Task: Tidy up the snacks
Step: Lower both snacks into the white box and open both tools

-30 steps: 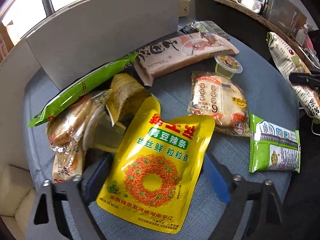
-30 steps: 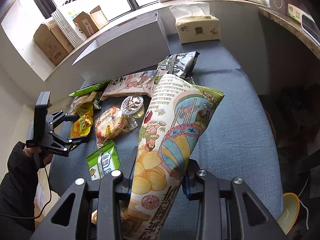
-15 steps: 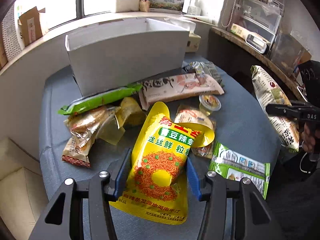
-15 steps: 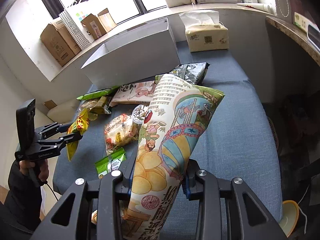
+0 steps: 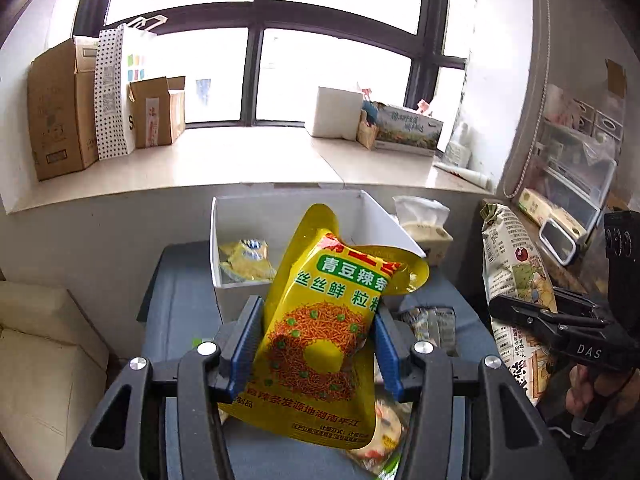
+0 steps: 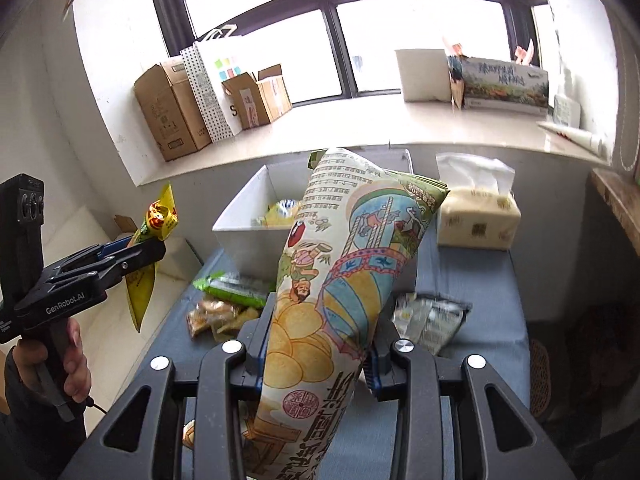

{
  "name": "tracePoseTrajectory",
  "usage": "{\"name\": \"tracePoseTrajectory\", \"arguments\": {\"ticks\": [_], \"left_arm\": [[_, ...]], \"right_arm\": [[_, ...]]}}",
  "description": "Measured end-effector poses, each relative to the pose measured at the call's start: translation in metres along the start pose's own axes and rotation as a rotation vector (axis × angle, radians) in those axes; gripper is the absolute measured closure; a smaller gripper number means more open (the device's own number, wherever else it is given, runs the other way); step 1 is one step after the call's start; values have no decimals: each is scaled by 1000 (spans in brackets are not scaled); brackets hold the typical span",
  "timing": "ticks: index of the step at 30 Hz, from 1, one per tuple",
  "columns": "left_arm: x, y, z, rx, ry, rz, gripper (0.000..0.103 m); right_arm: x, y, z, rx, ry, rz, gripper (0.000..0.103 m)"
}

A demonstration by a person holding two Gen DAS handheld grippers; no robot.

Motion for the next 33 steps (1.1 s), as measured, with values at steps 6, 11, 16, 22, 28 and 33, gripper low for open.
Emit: {"name": "tracePoseTrajectory", "arguments": {"ticks": [6,11,16,22,28,33], "left_arm": [[-25,-66,50,-12,-78,-47,47],[-40,-91,106,-63,-123,-67,47],[-47,-99,141,-104,-161,-47,20],[-52,-91,152,-134,-215,-14,4],[-44,-76,129,-112,-269,30,4],[-21,-58,84,-48,-243,83,4]], "right_arm": [[2,-90,43,-13,-31,-12,65],[-1,-142,95,-71,7,-49,65],[20,-170,142,-138,56,-46,61],[44,-175,152,-131,93,-6,0],[48,-157,116,-73,65,20,0],[38,-124,65,10,59,-15,0]]}}
Point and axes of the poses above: each gripper's, at about its wrist camera, not at the fingertips, and z roughly the way its jaws point, x to its right, y to its underside, the point moved 2 cm from there along z, roughly the way its jaws point, and after that the axes turned 8 degrees about -x, right-handed, at the moved point
